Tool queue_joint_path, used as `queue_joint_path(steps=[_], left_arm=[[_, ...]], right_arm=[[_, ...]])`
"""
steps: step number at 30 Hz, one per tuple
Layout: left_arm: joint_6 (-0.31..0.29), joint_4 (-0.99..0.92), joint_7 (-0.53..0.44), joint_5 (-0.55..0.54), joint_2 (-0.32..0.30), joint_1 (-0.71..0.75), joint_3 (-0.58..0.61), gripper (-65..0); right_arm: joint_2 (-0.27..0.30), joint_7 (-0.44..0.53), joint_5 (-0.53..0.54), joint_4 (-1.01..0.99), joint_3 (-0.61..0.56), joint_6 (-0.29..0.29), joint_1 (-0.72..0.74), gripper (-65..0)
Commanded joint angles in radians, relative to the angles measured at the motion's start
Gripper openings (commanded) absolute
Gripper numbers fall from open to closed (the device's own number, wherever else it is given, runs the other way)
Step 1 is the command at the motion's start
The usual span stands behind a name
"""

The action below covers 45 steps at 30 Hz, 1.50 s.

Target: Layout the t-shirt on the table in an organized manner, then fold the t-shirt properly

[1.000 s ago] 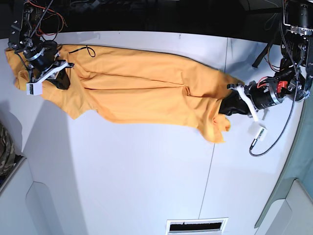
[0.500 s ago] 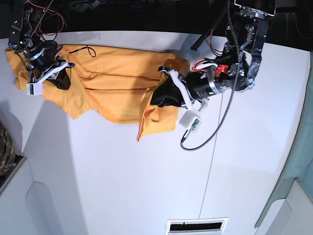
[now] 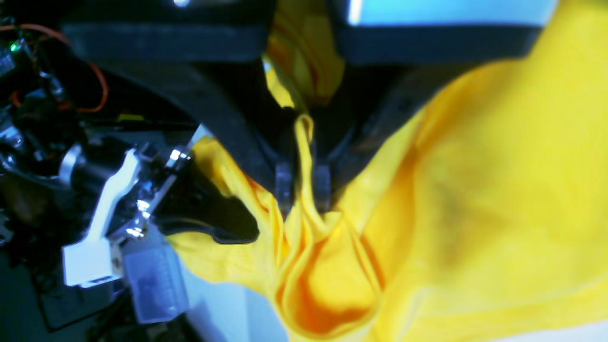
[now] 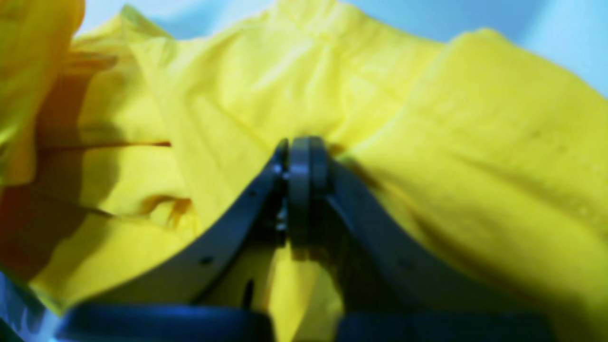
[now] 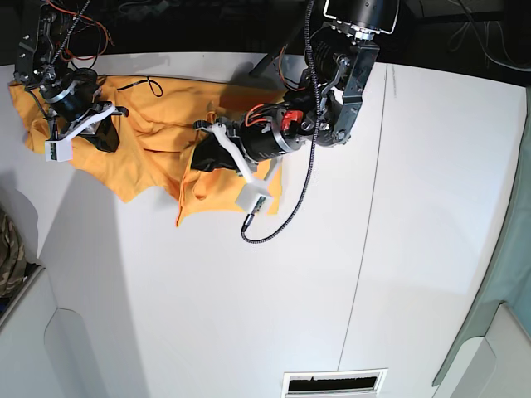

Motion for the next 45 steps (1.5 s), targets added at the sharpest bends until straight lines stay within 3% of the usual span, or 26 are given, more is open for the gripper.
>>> queue_joint_path(steps=[1,2,4,6,7,9,18,23,27,32,36,42,45], left_arm=[[-0.012,0.012,-0.026,-0.015,0.009,-0.016,0.001,-65.0],[-0.012,0.009,-0.026,-0.015,0.008,-0.016,0.001,-62.3],[-0.012,-0.002,-0.026,-0.017,0.008,-0.016,0.002,-49.4],[-0.013,-0.015,-0.028,-0.033,0.008,-0.016,0.013,-39.9],[-0.016,-0.019,-0.028,-0.035,0.008,-0.016,0.022,-38.5],[-0.026,-0.027,-0.027,-0.035,0.008,-0.016,0.053,-38.4],[-0.027,-0.027,-0.023,-0.032,0.004,-0.016,0.137,-38.4],[-0.062,-0.026,-0.016,-0.032,-0.021,-0.016,0.137,-38.4],[-0.103,-0.019,-0.007,-0.032,-0.054,-0.016,0.137,-38.4],[-0.106,0.040,0.035,-0.031,-0.067,-0.015,0.137,-38.4],[-0.106,0.085,0.053,-0.024,-0.069,-0.010,0.137,-38.4],[-0.106,0.087,0.043,-0.024,-0.122,-0.010,0.137,-38.4],[-0.106,0.087,0.035,-0.024,-0.142,-0.011,0.137,-38.4]], right_arm=[[0.011,-0.006,0.005,0.008,0.002,-0.005,0.002,-65.0],[0.011,-0.006,0.015,0.008,0.002,-0.005,0.002,-65.0],[0.011,-0.006,0.032,0.008,0.002,-0.005,0.002,-64.3],[0.011,-0.006,0.056,0.008,0.002,-0.005,0.002,-49.4],[0.012,-0.006,0.070,0.010,0.002,-0.004,0.002,-42.5],[0.015,-0.006,0.100,0.026,0.005,-0.003,0.001,-35.5],[0.025,-0.112,0.127,0.257,0.130,-0.003,0.000,-35.1],[0.105,-0.111,0.123,0.237,0.220,-0.046,0.000,-35.0],[0.185,-0.116,0.137,0.139,0.256,-0.045,-0.001,-25.0],[0.246,-0.230,0.256,0.095,0.272,-0.006,-0.024,-24.8],[0.245,-0.268,0.353,0.114,0.286,-0.006,-0.097,-24.8],[0.164,-0.250,0.327,0.111,0.285,0.003,-0.138,-24.9],[0.130,-0.195,0.301,0.111,0.284,0.003,-0.134,-24.9]])
